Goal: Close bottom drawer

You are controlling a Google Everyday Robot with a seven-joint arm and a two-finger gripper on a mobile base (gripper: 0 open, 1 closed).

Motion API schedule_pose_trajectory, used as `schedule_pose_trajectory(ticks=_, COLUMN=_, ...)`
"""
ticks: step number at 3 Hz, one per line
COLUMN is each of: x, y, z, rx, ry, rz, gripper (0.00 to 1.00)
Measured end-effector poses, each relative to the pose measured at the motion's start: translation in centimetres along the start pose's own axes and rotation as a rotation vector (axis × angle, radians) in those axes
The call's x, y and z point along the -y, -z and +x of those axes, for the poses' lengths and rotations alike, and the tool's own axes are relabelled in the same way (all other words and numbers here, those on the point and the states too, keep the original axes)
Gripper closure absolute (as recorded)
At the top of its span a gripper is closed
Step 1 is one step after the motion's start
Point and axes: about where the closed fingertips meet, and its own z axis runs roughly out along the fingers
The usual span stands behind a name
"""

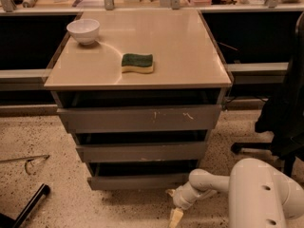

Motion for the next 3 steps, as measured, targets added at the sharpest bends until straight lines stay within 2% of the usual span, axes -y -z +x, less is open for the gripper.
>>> schedule_pose_trajectory(ticks=1, x=2.8, y=-1.9, z=-1.4, rx=0.019, ry=0.055, rz=-0.001, gripper=0.0)
schedule_pose_trajectory(ticks=2, x=6.7, y=-2.3, z=-3.3, rx=0.007, ry=0.108, rz=0.062, gripper=0.0)
schedule_pose_trajectory(ticks=3, x=9.5, y=-1.6, z=-5.2, rx=-0.014, ry=0.161, rz=0.169, gripper=0.0)
